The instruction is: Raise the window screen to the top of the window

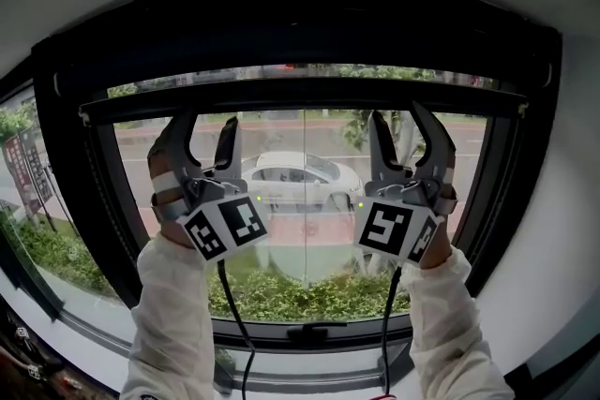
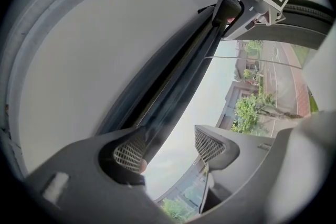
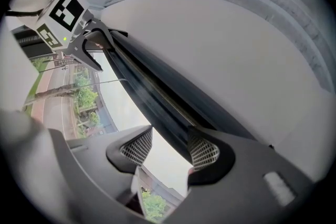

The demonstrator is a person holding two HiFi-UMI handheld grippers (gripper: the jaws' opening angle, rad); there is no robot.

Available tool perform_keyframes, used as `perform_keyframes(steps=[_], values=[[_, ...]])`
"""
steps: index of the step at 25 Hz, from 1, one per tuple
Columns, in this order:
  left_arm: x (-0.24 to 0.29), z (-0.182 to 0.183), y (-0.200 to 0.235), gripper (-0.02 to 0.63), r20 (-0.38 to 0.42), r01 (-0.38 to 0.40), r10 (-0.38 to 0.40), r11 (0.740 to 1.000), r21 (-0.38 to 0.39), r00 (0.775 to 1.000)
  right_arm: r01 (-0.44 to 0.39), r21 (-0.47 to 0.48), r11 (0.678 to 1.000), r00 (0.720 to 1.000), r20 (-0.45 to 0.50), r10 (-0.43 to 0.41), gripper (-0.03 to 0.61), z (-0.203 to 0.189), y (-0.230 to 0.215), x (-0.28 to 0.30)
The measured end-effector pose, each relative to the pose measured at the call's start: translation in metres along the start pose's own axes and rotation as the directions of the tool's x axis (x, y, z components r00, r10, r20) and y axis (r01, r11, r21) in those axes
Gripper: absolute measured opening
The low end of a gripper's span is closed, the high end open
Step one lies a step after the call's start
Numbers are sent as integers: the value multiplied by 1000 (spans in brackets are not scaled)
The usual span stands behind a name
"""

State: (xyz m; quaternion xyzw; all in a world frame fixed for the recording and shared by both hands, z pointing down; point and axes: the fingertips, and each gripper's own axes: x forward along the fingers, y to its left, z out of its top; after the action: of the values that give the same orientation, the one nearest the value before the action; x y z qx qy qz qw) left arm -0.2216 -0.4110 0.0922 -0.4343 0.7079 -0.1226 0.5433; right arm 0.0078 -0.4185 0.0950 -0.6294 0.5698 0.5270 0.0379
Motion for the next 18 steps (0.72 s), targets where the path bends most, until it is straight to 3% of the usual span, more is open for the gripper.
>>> perform_keyframes(steps=[18], values=[[23, 9, 18, 295, 5, -34, 34, 999, 28, 999, 0, -3, 1000, 1000, 11, 0, 209, 13, -12, 24]])
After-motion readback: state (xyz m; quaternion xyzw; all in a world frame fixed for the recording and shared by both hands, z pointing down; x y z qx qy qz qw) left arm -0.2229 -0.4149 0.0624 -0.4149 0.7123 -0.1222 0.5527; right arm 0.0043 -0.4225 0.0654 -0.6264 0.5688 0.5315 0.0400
